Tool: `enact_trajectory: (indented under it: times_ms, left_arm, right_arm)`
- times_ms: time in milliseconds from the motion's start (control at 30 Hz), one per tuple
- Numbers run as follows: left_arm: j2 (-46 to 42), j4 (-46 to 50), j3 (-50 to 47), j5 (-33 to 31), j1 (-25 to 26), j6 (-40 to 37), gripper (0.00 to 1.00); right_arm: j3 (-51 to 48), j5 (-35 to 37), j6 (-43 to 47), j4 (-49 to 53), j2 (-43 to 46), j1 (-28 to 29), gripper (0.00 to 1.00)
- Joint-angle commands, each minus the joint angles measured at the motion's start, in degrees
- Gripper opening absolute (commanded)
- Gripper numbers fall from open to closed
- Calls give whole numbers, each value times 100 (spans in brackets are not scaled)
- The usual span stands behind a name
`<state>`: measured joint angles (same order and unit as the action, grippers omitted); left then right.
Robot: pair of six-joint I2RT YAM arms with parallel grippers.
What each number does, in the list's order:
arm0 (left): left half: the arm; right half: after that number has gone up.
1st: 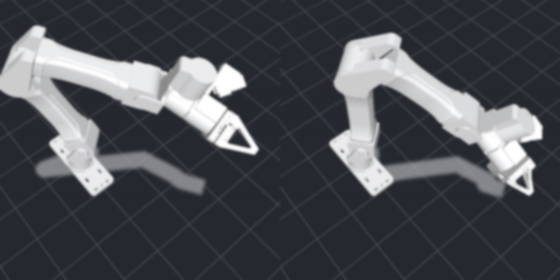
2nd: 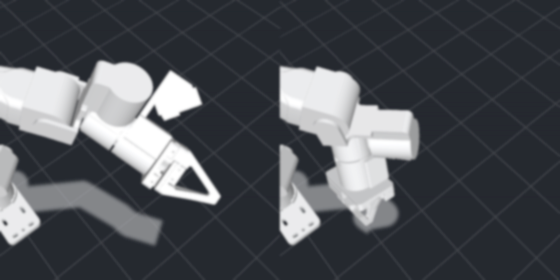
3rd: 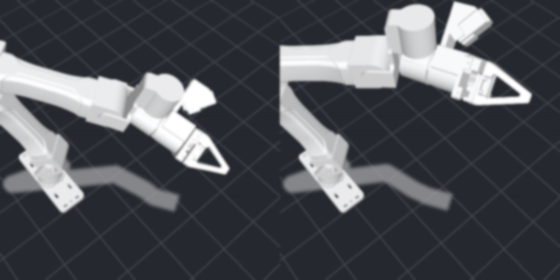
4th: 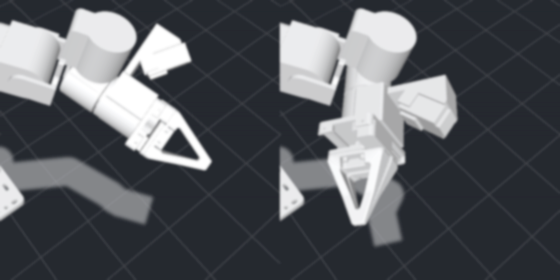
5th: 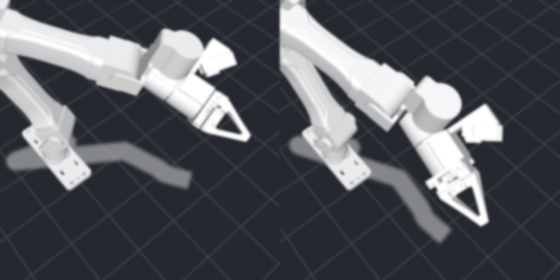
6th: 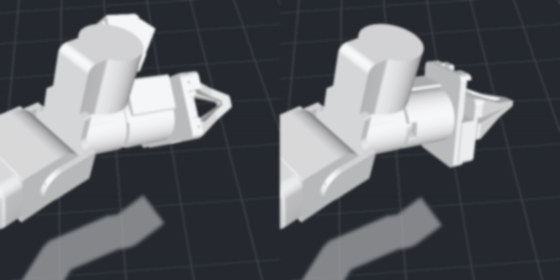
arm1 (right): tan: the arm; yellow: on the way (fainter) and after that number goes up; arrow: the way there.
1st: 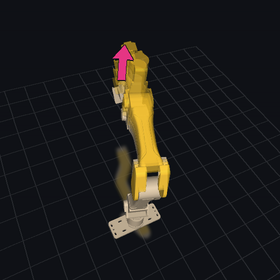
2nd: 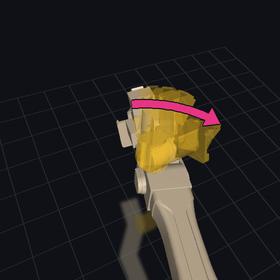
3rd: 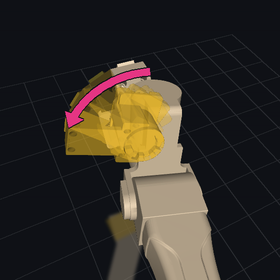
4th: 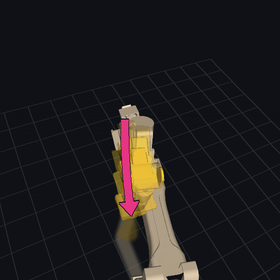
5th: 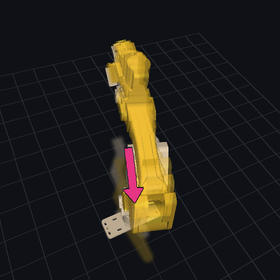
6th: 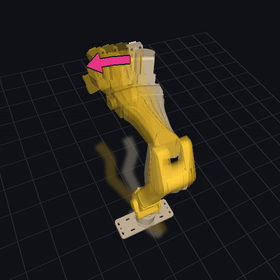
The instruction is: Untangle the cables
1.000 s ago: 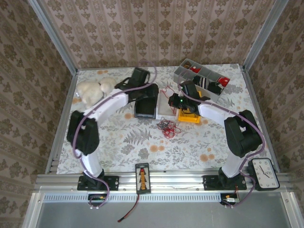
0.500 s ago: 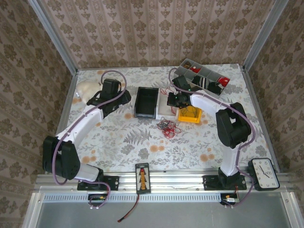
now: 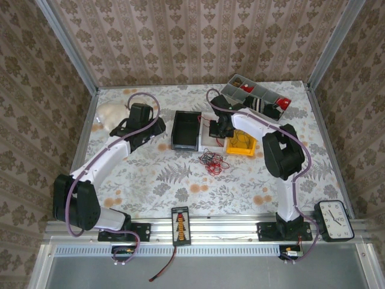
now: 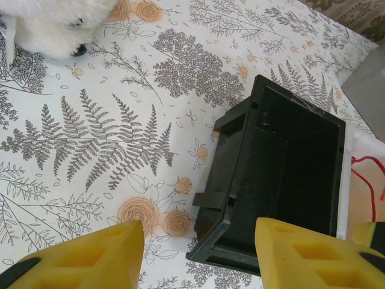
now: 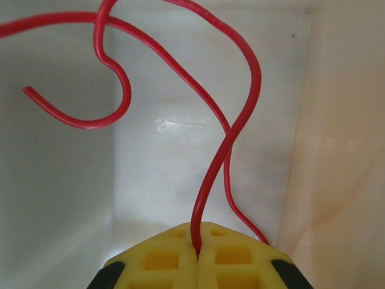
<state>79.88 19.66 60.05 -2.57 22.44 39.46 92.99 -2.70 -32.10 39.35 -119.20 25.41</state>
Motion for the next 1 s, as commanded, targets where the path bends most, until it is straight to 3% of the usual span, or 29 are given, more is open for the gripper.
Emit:
enact_trajectory:
  times_ms: [0, 633, 733, 967]
  left_arm:
    - [-154, -37, -107, 11, 5, -26, 52]
    - [14, -81, -112, 90, 77, -126, 51]
    - [77, -119, -82, 125, 86, -123, 51]
    - [181, -160, -19, 143, 102, -133, 51]
  right_arm:
    - [189, 317, -59, 570, -291, 26, 2]
    - [581, 425, -122, 503, -828, 149, 5]
    - [422, 393, -143, 214, -573, 157, 9]
    - [139, 641, -260, -125, 159, 157, 30]
